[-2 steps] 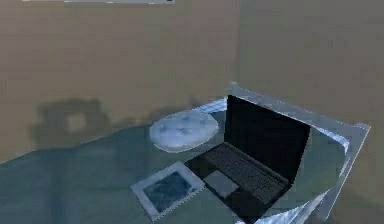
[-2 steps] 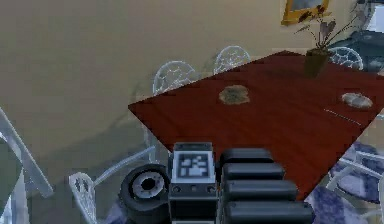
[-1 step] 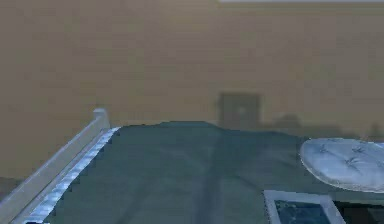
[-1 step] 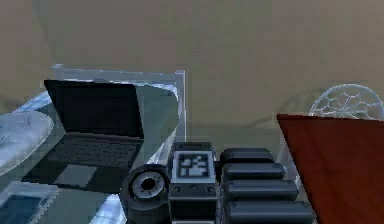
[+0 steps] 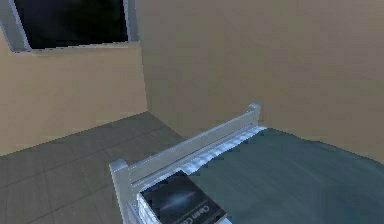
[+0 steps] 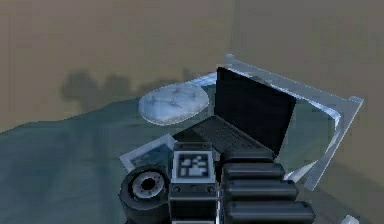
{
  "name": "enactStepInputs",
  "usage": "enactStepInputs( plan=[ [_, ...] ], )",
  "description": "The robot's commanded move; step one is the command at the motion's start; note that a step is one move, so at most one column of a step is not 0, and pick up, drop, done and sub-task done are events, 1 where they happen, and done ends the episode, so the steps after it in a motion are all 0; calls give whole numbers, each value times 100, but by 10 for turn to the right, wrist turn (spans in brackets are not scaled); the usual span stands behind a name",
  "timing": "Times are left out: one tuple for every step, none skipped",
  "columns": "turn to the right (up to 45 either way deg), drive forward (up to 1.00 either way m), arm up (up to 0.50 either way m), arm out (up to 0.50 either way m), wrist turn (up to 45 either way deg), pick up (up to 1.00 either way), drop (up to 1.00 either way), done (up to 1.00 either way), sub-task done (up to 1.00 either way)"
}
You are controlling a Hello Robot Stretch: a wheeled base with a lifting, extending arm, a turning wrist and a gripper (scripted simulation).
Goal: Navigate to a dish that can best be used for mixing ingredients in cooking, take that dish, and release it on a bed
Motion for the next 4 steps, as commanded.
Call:
enactStepInputs(
  plan=[
    [0,0,0,40,0,0,0,0,0],
    [0,0,0,0,450,0,0,0,0],
    [0,0,0,0,450,0,0,0,0],
    [0,0,0,0,210,0,0,0,0]
  ],
)
